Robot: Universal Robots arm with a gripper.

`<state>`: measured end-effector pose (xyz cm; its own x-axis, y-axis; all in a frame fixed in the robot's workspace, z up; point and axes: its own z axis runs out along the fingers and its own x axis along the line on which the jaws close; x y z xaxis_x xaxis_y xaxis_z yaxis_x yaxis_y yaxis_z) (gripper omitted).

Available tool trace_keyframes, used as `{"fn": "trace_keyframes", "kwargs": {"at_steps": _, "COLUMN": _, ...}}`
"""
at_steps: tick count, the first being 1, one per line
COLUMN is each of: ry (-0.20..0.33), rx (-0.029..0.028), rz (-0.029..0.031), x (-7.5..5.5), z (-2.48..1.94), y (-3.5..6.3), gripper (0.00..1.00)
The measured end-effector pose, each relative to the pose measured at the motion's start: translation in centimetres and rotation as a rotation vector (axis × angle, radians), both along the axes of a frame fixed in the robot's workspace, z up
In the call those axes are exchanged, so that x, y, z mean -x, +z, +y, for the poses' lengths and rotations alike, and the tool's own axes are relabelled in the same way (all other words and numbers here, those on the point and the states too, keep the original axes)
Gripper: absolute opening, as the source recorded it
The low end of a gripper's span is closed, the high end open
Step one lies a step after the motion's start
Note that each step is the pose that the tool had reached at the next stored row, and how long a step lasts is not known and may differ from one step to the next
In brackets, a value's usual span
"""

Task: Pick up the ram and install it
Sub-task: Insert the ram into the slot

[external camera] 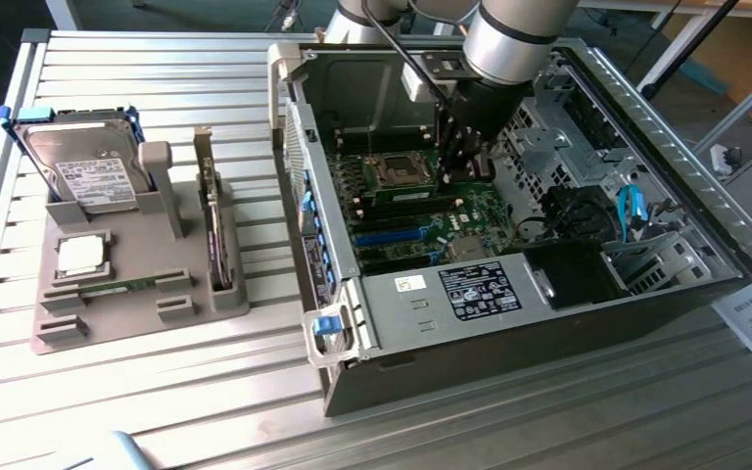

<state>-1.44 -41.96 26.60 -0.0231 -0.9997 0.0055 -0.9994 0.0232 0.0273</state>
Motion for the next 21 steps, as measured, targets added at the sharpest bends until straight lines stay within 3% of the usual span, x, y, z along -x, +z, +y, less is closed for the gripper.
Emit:
{"fn": "trace_keyframes", "kwargs": {"at_steps": 6, "ry": 0.000, "rx": 0.0017, "rz": 0.0000, "x": 0.02, "z": 0.03, "y": -0.24, "gripper": 0.12}}
{"fn": "trace_keyframes", "kwargs": {"at_steps": 11, "ry": 0.000, "rx": 0.0017, "rz": 0.0000, "x": 0.05, "z": 0.49, "y": -0.43, "gripper": 0.12}}
{"fn": "trace_keyframes", "kwargs": {"at_steps": 17, "ry": 0.000, "rx": 0.0018, "rz": 0.0000, "x": 0.05, "z": 0.50, "y": -0.44, "gripper": 0.12}}
{"fn": "trace_keyframes", "kwargs": {"at_steps": 21, "ry": 0.000, "rx": 0.0021, "rz": 0.0037, "x": 0.02, "z": 0.50, "y": -0.45, "gripper": 0.12}}
